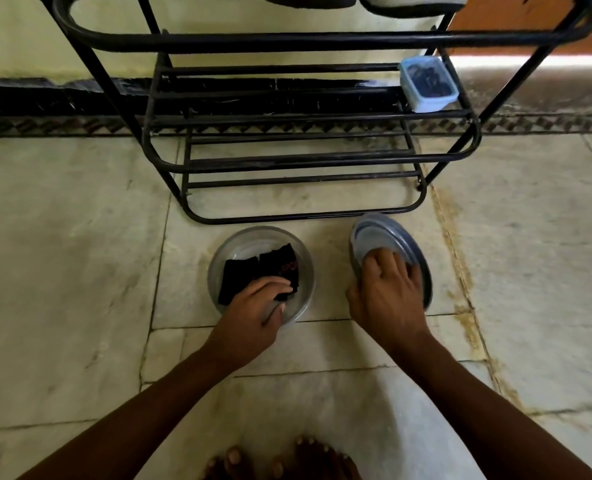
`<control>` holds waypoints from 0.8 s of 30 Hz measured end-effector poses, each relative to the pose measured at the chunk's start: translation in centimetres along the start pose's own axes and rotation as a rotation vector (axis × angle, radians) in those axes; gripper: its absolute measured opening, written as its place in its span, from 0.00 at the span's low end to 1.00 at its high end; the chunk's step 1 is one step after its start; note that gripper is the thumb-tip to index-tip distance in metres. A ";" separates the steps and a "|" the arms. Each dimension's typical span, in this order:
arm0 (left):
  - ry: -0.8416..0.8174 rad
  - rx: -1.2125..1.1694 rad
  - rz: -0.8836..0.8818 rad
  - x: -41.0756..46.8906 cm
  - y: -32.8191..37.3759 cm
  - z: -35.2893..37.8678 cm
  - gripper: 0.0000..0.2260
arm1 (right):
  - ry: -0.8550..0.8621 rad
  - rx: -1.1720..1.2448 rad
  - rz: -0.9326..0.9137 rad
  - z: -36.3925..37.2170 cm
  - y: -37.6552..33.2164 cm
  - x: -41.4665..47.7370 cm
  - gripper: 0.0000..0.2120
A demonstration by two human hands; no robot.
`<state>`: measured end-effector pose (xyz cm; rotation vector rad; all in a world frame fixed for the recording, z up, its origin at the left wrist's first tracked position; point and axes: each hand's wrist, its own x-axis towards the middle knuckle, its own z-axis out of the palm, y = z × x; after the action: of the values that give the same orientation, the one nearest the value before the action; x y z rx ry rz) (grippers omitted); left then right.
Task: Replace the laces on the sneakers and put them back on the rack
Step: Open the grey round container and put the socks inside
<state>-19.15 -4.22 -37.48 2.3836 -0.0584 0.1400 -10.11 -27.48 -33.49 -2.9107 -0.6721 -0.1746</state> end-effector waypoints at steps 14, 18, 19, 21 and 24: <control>0.382 -0.318 -0.361 2.8 2.6 -4.7 0.20 | 0.187 1.342 0.118 -9.2 -6.6 2.9 0.09; 0.450 -0.396 -0.466 2.3 1.8 -6.2 0.16 | 0.027 1.661 0.423 -6.9 -6.9 3.3 0.10; 0.464 -0.369 -0.471 2.1 1.5 -6.3 0.14 | -0.004 1.663 0.476 -6.0 -6.9 3.3 0.10; 0.511 -0.264 -0.473 1.3 1.0 -6.3 0.10 | -0.041 1.589 0.529 -4.1 -7.0 3.2 0.12; 0.550 -0.136 -0.445 0.3 0.7 -6.2 0.10 | -0.057 1.341 0.469 -1.7 -6.8 2.9 0.13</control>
<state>-19.47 -0.49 -32.44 2.0875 0.6904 0.5483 -10.72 -20.48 -30.55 -1.6717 0.0035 0.3057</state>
